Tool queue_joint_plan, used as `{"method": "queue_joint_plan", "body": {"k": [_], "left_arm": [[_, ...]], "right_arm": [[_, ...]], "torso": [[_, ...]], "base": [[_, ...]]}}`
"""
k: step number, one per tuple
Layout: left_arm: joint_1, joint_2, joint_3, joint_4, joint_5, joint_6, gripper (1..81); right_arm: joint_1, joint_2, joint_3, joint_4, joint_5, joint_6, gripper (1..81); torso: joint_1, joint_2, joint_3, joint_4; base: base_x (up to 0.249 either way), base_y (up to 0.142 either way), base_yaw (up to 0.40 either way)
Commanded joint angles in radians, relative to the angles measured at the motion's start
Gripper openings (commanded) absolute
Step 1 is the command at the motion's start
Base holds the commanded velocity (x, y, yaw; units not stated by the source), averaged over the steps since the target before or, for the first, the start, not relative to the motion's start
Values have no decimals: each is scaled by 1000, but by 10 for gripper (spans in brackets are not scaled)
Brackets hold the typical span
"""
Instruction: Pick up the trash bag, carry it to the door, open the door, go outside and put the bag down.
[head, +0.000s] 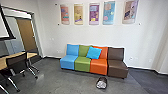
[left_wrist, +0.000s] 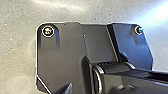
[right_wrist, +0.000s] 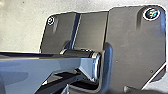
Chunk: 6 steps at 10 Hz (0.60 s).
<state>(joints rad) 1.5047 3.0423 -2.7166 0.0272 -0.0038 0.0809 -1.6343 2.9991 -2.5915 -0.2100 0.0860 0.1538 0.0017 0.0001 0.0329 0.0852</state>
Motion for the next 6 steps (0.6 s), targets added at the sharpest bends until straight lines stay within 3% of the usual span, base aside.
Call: {"method": "queue_joint_plan", "body": {"k": [1, 6], "left_arm": [[-56, 6, 6, 11, 51, 5, 811], [-56, 7, 6, 13, 54, 4, 811]], "right_arm": [[35, 7, 10, -19, -52, -13, 811], [40, 7, 10, -19, -57, -13, 811]], "torso": [[0, 0, 0, 0], [-1, 0, 0, 0]], "base": [[167, 0, 0], [168, 0, 0]]}}
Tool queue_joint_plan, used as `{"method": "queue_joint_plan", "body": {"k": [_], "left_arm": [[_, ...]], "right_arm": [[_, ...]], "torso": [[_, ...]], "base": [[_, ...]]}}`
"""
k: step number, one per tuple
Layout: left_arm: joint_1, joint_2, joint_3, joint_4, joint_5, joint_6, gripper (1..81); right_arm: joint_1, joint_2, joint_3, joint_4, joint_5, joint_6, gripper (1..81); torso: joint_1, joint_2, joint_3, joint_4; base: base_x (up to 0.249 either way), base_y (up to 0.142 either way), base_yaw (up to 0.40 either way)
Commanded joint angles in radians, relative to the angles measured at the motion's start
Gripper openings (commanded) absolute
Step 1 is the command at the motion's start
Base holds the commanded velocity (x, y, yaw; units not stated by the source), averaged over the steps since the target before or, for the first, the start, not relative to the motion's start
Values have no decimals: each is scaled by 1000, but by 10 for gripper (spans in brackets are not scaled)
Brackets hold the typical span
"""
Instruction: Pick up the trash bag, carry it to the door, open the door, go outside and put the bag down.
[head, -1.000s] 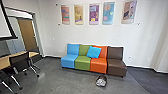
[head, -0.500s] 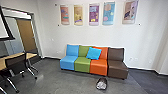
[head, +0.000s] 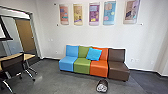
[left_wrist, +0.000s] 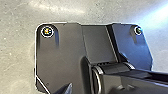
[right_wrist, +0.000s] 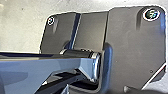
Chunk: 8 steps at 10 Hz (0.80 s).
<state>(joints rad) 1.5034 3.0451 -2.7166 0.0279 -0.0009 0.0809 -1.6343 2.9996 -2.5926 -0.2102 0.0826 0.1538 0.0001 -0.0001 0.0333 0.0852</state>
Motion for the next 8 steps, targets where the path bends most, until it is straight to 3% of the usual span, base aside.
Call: {"method": "queue_joint_plan", "body": {"k": [1, 8], "left_arm": [[-54, 5, 6, 12, 50, 5, 811], [-54, 5, 6, 12, 48, 5, 811]], "right_arm": [[38, 6, 10, -18, -53, -13, 811], [36, 6, 10, -15, -49, -13, 811]], "torso": [[0, 0, 0, 0], [0, 0, 0, 0]], "base": [[167, -61, 0], [168, -84, 0]]}}
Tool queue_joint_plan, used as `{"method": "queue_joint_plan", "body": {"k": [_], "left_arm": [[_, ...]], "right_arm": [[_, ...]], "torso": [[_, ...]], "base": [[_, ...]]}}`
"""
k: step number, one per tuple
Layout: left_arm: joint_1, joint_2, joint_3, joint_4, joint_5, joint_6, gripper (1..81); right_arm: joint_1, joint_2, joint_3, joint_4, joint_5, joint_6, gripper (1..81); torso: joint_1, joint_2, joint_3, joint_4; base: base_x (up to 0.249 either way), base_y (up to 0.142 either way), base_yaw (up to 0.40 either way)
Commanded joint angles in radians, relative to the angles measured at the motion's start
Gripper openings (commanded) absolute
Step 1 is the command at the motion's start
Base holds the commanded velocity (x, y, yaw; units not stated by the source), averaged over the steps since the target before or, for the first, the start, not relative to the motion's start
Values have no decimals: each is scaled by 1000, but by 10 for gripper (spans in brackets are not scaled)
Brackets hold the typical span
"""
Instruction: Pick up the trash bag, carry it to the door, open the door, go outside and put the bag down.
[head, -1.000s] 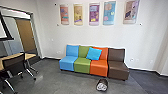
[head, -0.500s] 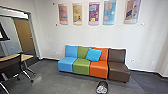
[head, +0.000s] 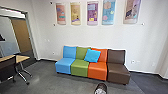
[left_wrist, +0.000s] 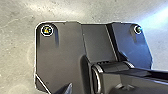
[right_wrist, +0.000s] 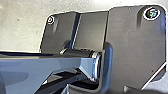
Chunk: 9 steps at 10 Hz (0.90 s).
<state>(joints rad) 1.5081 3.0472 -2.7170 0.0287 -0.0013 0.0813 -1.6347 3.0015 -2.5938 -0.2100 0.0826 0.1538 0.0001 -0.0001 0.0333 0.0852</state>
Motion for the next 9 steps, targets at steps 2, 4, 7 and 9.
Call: {"method": "queue_joint_plan", "body": {"k": [2, 4, 7, 9], "left_arm": [[-59, 3, 6, 11, 49, 5, 811], [-59, 4, 6, 11, 49, 5, 811], [-59, 3, 6, 11, 49, 5, 811], [-59, 3, 6, 11, 49, 5, 811]], "right_arm": [[35, 4, 9, -15, -47, -13, 811], [35, 4, 9, -15, -46, -13, 811], [34, 4, 9, -14, -44, -13, 811], [34, 6, 9, -14, -44, -13, 811]], "torso": [[0, 0, 0, 0], [0, 0, 0, 0], [0, 0, 0, 0], [0, 0, 0, 0]], "base": [[167, -97, 0], [165, -104, 0], [157, -123, 0], [149, -126, 0]]}}
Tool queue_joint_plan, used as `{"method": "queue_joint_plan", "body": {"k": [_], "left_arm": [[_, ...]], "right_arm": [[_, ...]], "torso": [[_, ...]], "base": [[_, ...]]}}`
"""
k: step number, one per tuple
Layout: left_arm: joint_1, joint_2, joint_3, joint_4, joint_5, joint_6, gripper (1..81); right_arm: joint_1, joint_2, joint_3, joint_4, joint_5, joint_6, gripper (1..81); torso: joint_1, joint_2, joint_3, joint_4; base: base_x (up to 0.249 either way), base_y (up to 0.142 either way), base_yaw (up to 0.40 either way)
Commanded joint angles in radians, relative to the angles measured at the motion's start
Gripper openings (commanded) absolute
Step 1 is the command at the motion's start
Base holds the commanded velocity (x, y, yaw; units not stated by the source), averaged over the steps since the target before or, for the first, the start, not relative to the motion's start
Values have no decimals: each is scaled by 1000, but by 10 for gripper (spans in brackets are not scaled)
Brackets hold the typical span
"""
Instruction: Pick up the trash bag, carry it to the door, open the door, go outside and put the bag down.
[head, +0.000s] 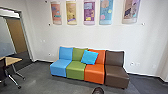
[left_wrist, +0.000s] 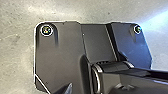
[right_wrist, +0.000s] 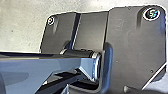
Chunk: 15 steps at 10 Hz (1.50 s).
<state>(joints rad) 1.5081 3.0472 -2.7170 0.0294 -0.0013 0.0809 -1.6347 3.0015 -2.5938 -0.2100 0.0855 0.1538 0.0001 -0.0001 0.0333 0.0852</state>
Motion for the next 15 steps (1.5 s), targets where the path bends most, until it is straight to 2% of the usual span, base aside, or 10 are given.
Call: {"method": "queue_joint_plan", "body": {"k": [1, 7, 15], "left_arm": [[-59, 3, 6, 11, 49, 5, 811], [-59, 3, 6, 11, 49, 5, 811], [-61, 4, 6, 11, 49, 4, 811]], "right_arm": [[32, 6, 9, -14, -47, -13, 811], [32, 6, 5, -12, -46, -13, 811], [38, 6, 5, -12, -53, -13, 811]], "torso": [[0, 0, 0, 0], [0, 0, 0, 0], [0, 0, 0, 0]], "base": [[148, -126, 0], [148, -121, 0], [140, -66, 0]]}}
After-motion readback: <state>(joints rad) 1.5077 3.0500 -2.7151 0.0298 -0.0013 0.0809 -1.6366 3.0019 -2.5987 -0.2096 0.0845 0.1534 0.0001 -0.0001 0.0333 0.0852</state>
